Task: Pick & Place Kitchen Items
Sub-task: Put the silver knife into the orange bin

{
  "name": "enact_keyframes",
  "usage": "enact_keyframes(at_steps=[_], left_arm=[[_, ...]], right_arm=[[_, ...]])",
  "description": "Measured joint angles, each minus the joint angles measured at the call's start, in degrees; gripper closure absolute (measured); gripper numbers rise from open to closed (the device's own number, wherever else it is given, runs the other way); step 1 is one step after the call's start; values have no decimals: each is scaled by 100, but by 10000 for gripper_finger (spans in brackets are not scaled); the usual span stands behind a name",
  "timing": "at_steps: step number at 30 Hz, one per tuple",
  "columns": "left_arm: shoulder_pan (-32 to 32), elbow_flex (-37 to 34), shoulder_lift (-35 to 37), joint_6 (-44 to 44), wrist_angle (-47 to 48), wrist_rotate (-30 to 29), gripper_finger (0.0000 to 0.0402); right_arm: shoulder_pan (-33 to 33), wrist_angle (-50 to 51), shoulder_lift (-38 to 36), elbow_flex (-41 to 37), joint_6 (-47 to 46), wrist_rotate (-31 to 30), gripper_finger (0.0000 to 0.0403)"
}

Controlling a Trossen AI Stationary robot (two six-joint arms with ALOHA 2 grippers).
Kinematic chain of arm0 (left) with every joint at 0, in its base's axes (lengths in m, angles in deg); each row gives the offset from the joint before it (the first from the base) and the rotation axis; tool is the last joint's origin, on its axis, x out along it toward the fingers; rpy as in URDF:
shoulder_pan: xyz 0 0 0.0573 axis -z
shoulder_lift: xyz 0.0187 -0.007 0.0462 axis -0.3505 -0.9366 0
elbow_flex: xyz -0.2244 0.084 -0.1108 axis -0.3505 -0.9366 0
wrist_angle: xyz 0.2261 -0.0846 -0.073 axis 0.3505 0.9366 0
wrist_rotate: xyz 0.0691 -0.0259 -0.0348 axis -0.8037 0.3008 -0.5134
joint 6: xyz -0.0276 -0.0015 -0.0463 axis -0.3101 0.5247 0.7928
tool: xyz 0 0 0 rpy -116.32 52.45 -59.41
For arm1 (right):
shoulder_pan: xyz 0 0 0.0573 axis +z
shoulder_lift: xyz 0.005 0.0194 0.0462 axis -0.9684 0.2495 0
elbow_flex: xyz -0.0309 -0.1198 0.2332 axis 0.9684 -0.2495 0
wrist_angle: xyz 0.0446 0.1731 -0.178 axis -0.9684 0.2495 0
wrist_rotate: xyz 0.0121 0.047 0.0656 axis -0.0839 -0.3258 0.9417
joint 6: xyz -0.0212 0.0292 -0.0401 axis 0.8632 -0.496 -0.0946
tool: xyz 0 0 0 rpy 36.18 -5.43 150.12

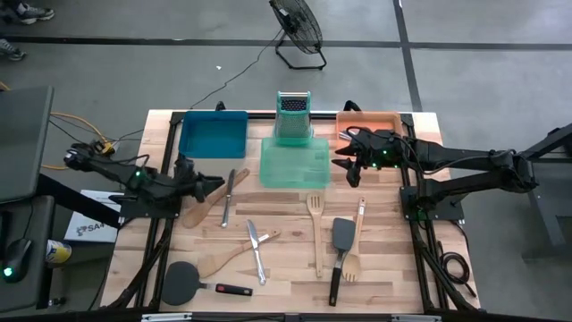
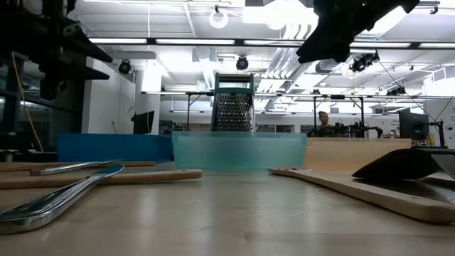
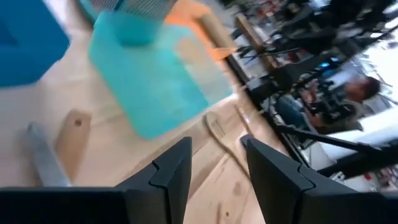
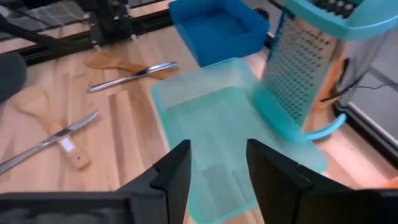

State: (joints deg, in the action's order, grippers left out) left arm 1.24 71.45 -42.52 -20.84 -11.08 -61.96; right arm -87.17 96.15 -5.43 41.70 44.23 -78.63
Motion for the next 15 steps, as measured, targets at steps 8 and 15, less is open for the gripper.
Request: enact_keyframes(at_steps=[8,15], left_arm=[[0,799,-1554,1620,806,167,250],[-2,1675,-3151,3259,1990,929,250]], right_arm=[[-139,34,0,0,202,-45,256],[-577,237,0,0,370,382,256]])
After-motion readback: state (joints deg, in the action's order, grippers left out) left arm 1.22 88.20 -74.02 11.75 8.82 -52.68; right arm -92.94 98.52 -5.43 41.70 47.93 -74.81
